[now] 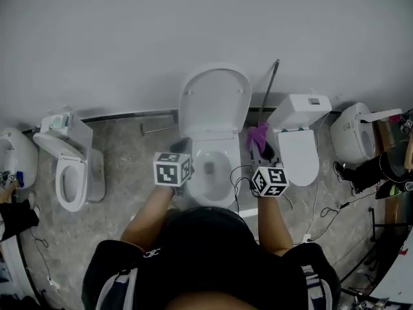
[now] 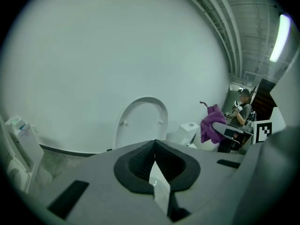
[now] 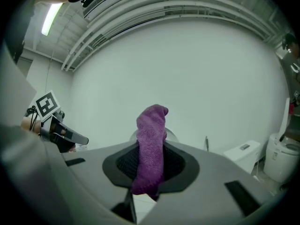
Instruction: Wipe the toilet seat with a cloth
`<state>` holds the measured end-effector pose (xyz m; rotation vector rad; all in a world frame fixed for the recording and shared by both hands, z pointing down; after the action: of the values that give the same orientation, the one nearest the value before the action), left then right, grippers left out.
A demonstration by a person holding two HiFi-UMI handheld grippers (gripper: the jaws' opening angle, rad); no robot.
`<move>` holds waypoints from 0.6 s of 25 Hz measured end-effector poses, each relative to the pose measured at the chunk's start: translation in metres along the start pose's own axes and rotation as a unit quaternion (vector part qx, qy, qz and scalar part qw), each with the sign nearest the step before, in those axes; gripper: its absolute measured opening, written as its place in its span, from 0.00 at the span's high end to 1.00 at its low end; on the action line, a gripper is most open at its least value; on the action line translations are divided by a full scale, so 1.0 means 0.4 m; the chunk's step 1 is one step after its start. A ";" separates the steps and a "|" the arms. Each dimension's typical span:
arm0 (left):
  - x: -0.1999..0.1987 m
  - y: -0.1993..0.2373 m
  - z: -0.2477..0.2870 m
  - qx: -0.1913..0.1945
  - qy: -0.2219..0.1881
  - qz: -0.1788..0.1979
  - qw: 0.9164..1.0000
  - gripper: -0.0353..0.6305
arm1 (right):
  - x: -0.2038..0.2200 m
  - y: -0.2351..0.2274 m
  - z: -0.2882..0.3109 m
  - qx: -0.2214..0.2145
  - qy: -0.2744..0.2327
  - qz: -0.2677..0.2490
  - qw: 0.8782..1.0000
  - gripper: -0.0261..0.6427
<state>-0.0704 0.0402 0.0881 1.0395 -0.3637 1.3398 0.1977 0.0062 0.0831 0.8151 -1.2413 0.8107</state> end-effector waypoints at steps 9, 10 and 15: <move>-0.126 -0.072 0.024 0.020 -0.024 0.025 0.999 0.93 | -0.113 0.003 0.067 -0.007 -0.031 -0.026 0.999 0.84; -0.131 -0.071 0.027 0.021 -0.025 0.026 0.999 0.93 | -0.119 0.009 0.073 -0.007 -0.034 -0.027 0.999 0.84; -0.153 -0.071 0.034 0.029 -0.028 0.024 0.999 0.93 | -0.134 0.008 0.095 -0.002 -0.036 -0.020 0.999 0.84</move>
<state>-0.0555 -0.0050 0.0382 1.1249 -0.3951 1.3732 0.1696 -0.0295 0.0358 0.8696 -1.2871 0.7520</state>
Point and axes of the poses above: the fingertips, and each gripper's own axes: z forward along the fingers, y to its left, x out of its underside, the point moved 6 cm from there along -z, backward along the fingers, and after that the axes turned 11 degrees about -z, right-handed, at the moved point
